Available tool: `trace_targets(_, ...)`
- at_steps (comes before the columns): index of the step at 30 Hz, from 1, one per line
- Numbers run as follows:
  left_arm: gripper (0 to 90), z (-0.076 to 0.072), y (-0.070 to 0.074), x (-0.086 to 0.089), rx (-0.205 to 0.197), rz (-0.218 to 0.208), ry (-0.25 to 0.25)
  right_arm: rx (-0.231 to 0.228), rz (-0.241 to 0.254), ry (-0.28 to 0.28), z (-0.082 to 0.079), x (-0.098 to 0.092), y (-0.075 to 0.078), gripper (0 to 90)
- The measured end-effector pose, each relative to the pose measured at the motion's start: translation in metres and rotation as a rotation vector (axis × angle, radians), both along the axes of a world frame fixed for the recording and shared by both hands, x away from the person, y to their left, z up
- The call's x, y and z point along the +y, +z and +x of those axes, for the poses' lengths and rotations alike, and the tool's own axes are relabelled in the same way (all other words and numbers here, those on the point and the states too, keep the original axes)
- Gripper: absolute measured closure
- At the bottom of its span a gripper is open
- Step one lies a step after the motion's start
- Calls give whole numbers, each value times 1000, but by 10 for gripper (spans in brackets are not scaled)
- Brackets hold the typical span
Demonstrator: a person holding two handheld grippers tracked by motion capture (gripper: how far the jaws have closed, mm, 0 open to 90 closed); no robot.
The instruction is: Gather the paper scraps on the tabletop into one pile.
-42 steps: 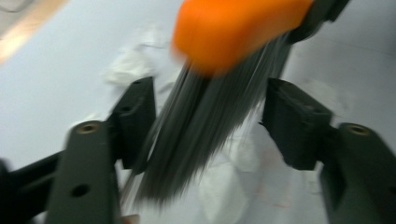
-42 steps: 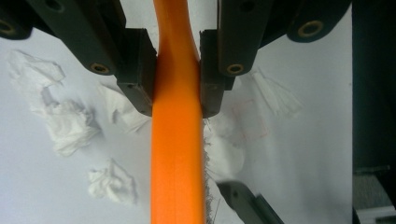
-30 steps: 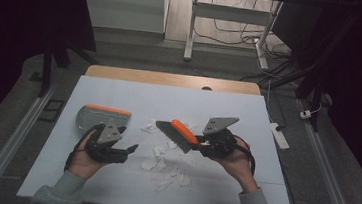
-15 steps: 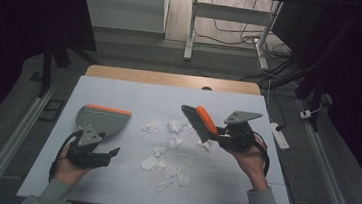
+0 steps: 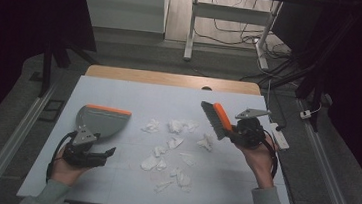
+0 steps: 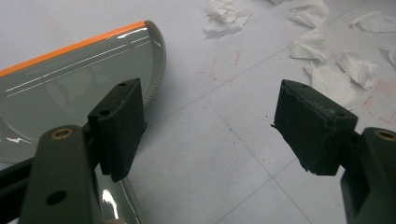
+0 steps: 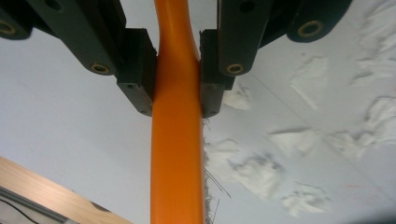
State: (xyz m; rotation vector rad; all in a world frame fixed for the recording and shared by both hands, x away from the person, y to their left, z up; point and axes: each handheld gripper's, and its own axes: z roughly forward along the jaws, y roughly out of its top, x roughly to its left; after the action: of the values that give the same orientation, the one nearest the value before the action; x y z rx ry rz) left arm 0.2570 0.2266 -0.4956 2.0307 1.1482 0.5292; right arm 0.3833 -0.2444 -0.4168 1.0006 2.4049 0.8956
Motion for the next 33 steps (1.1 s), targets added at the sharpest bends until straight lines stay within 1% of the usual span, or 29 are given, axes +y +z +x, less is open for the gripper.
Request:
trace_targets(4, 253, 1, -1, 0, 4, 6, -8, 23, -35, -50, 6, -6, -1, 701)
trace_targets(7, 252, 2, -2, 0, 9, 11, -10, 44, -73, -69, 11, -9, -3, 700)
trace_targets(9, 251, 2, -3, 0, 12, 14, -13, 57, -108, -77, 13, -9, -5, 701)
trace_targets(14, 250, 3, -4, -1, 16, 24, -14, 89, -160, -103, 21, -5, -9, 701)
trace_targets(16, 250, 4, -4, -1, 16, 25, -16, 107, -192, -128, 24, -3, -11, 701)
trace_targets(17, 250, 4, -4, -1, 17, 27, -17, 112, -207, -132, 25, -2, -13, 701)
trace_targets(20, 250, 5, -5, -2, 18, 25, -18, 123, -234, -129, 33, 2, -17, 701)
trace_targets(22, 250, 5, -5, -2, 21, 27, -22, 124, -256, -124, 41, 8, -20, 701)
trace_targets(24, 250, 5, -5, -3, 21, 28, -23, 125, -278, -131, 49, 16, -22, 701)
trace_targets(27, 250, 5, -5, -4, 19, 35, -25, 132, -321, -116, 58, 31, -27, 701)
trace_targets(28, 250, 5, -5, -4, 21, 35, -26, 131, -339, -98, 59, 36, -28, 701)
trace_targets(29, 253, 5, -5, -4, 23, 36, -28, 136, -350, -66, 59, 42, -30, 701)
trace_targets(31, 261, 5, -5, -4, 21, 33, -31, 158, -343, -5, 56, 54, -34, 702)
trace_targets(32, 262, 5, -5, -3, 22, 33, -31, 160, -361, 20, 52, 61, -35, 703)
trace_targets(33, 262, 5, -6, -3, 23, 32, -31, 156, -389, 28, 48, 67, -35, 704)
